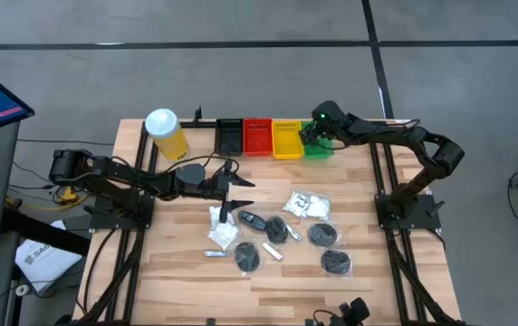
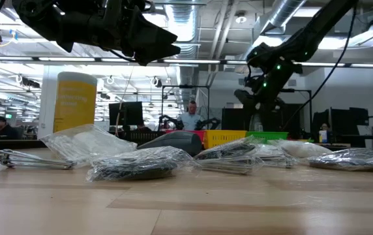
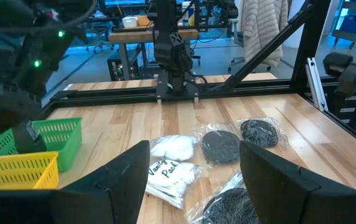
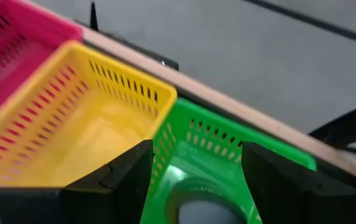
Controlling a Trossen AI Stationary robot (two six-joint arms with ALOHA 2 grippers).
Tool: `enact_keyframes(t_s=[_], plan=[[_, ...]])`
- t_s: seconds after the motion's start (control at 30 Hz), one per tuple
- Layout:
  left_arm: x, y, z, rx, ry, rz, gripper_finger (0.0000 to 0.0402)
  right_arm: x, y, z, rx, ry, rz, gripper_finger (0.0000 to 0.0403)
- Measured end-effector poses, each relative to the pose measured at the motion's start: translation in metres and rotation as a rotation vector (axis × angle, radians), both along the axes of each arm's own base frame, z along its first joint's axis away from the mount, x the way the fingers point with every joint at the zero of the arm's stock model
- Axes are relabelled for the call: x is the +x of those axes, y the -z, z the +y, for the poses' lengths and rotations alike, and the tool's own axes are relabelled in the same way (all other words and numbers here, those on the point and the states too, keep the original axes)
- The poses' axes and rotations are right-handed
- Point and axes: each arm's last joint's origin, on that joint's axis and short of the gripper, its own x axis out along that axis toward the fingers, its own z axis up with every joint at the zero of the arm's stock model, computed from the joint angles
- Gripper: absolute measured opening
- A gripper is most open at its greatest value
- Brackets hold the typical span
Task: Pick & Place Travel size toiletries
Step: Put the cotton pack into the yellow bin
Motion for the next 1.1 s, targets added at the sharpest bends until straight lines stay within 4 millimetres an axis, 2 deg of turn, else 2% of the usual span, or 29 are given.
enact_keyframes(t_s=[0.27,0.5,1.1], plan=[[0.000,0.000,0.000,0.000,0.000,0.000,0.0237,-0.003,-0.027,0.023,-0.025,-0.059,-0.019,0.0232],[0.000,0.000,0.000,0.000,0.000,0.000,0.0237,0.000,-0.042,0.054,-0.025,-0.179,0.022,0.0233],[0.000,0.000,0.000,-0.003,0.000,0.001,0.0237,0.020,-0.029,0.148,0.189,-0.364,0.134,0.0233]])
